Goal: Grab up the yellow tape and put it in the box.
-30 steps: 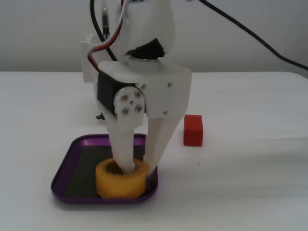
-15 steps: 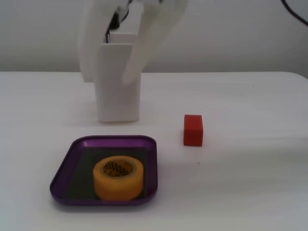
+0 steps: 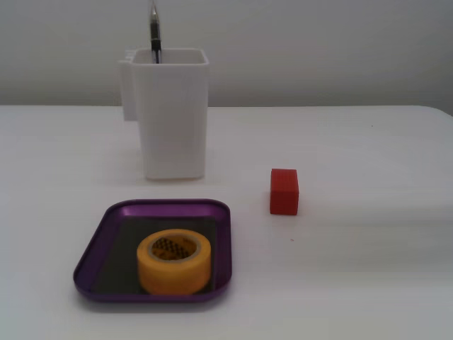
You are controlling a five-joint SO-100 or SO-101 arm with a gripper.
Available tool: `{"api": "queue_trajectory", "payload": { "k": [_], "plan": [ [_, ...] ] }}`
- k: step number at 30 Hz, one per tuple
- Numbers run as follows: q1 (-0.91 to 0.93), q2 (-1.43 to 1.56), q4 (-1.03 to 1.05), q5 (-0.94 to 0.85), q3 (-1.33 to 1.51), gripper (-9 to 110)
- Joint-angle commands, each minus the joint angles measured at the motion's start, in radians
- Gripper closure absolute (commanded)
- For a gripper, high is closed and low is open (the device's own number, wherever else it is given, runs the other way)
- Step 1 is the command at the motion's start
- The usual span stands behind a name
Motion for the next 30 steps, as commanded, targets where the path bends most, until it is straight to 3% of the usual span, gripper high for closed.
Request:
{"api": "queue_trajectory", "payload": {
  "k": [1,13,22,30],
  "plan": [
    [-0.002,0.210,0.005,0.064,0.230,88],
    [0.000,0.756,-0.153,0.086,1.065,88],
    [0.000,1.206,-0.416,0.086,1.661,88],
    [0.006,1.588,-0.483,0.094,2.016,88]
  ]
}}
